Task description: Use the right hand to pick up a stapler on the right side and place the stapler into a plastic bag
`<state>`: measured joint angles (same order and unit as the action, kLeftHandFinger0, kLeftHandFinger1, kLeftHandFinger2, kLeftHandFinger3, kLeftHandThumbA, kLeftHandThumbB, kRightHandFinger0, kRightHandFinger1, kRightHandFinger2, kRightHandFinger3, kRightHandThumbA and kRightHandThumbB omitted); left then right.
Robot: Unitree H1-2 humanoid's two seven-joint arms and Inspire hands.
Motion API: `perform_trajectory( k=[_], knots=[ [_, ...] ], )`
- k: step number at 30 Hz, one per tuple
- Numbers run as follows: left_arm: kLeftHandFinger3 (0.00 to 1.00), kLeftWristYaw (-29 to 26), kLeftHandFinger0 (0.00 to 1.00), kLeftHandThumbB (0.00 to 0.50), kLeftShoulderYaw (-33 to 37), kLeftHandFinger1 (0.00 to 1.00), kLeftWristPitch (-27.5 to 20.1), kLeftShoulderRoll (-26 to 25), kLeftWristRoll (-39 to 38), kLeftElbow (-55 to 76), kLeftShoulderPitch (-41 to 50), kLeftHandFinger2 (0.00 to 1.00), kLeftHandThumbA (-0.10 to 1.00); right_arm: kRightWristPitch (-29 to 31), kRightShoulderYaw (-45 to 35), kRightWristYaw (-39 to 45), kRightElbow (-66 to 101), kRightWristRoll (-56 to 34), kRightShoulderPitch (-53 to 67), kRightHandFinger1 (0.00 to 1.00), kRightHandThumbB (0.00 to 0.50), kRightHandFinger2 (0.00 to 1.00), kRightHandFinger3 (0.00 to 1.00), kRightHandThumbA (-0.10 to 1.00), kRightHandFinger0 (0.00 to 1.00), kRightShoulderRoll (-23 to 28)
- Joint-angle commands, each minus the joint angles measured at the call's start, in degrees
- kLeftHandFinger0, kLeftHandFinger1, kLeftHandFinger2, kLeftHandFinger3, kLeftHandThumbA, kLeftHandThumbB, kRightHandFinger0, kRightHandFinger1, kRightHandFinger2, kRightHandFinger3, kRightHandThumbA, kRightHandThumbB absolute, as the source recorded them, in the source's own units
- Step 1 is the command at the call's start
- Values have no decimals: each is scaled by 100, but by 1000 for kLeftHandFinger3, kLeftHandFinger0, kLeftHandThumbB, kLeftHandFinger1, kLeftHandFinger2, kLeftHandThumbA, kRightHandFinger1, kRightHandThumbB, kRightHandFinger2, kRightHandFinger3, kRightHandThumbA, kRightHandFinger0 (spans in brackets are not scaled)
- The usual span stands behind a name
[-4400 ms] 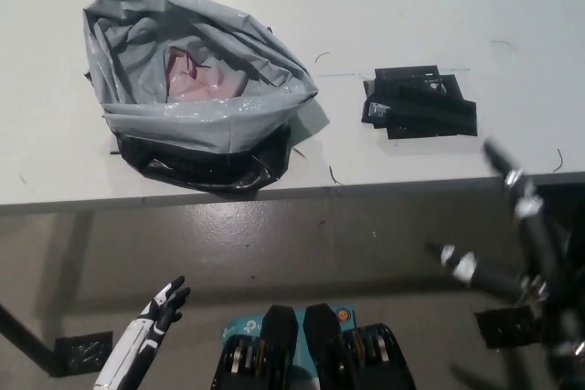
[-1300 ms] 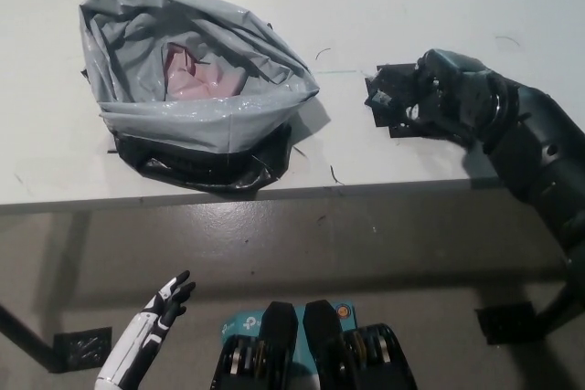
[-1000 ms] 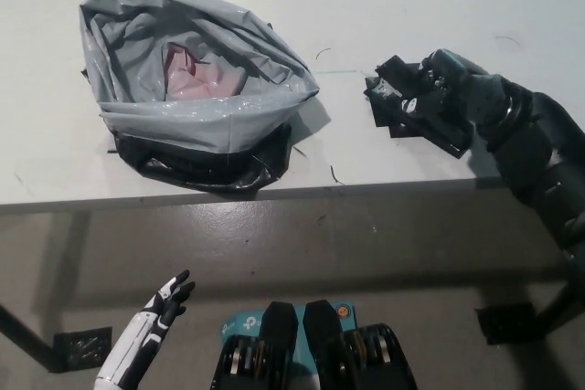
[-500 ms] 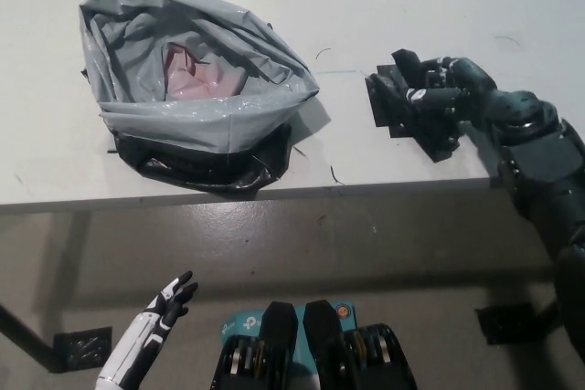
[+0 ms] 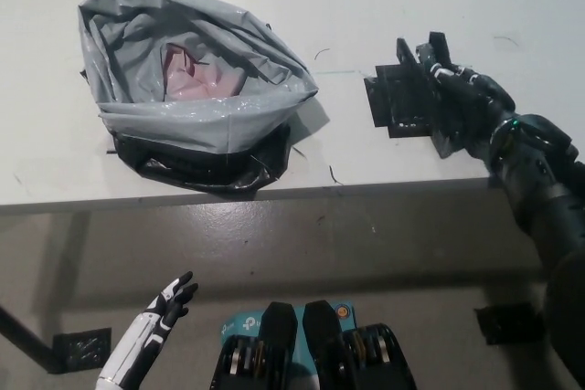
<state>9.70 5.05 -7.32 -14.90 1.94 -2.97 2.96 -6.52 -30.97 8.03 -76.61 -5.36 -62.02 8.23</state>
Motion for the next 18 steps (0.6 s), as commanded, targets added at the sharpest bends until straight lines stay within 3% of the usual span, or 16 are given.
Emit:
perform_trajectory(
  k=[1,8,11,18],
  knots=[
    [1000,63,1000,213,-59,1000,-11,-135,66,188,-95,1000,1000,-279,-497,282,-19,-1054,-303,87,127,534,701,530,0,-178],
    [1000,75,1000,223,-92,1000,-6,-128,-8,199,-45,1000,1000,-690,-976,547,48,-1633,-335,94,115,562,863,575,0,-269],
    [1000,72,1000,203,-90,1000,-42,-131,20,182,-55,1000,1000,-981,-1090,646,375,-1900,-419,111,112,608,856,558,0,-430],
    [1000,60,1000,235,-82,1000,7,-110,53,176,-59,1000,1000,-1840,-750,588,1922,-2211,-644,132,120,575,755,534,0,-1046]
  ],
)
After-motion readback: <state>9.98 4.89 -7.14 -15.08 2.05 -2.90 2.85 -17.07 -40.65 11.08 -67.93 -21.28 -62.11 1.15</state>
